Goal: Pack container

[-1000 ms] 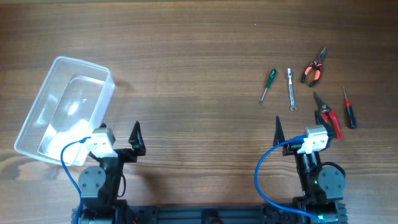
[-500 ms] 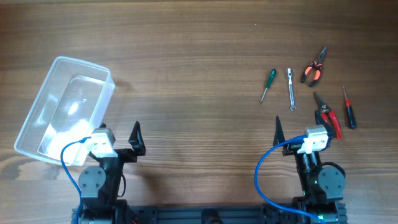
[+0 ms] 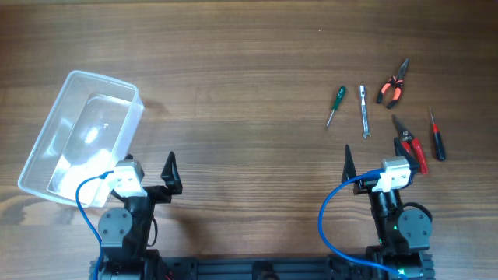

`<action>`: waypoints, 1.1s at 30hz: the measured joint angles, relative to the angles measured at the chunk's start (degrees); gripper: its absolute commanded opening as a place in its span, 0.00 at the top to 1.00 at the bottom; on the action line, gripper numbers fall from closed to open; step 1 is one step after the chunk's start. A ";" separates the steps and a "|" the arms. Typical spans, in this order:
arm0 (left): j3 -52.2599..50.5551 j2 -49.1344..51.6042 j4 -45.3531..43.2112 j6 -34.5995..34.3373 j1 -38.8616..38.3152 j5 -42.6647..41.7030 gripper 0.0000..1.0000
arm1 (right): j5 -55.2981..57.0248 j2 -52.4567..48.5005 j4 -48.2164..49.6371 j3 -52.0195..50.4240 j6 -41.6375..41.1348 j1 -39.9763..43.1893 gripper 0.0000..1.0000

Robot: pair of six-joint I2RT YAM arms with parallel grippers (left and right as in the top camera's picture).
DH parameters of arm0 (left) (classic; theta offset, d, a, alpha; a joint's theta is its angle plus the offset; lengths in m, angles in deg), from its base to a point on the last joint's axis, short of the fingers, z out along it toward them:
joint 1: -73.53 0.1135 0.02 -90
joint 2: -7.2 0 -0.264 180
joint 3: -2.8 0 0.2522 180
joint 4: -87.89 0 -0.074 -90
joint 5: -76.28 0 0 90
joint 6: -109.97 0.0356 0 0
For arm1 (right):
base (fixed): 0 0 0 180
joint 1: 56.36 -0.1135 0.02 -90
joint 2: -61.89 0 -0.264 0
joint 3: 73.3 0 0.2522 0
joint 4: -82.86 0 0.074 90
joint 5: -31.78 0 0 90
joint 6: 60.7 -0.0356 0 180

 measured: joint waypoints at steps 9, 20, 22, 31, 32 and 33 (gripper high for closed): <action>0.02 0.00 -0.33 -3.91 0.00 0.00 0.01 | -1.46 -1.95 0.24 0.02 -12.22 0.00 0.00; 37.83 43.93 20.46 -10.05 0.44 1.09 0.00 | -13.68 -45.05 -18.05 37.97 -19.74 -0.09 0.00; 51.19 55.28 35.32 -11.80 2.34 1.38 0.00 | -14.40 -56.39 -30.25 49.94 -18.78 -0.11 0.00; 73.31 69.66 65.24 -16.44 19.69 -2.97 0.00 | -19.65 -78.88 -50.40 75.69 -13.14 -0.11 0.00; 73.31 69.66 65.51 -17.68 21.81 -2.99 0.00 | -18.84 -79.38 -51.30 75.80 -13.16 -0.11 0.00; 73.31 69.66 65.90 -18.97 24.39 -3.23 0.00 | -17.46 -80.67 -53.37 76.00 -13.14 -0.11 0.00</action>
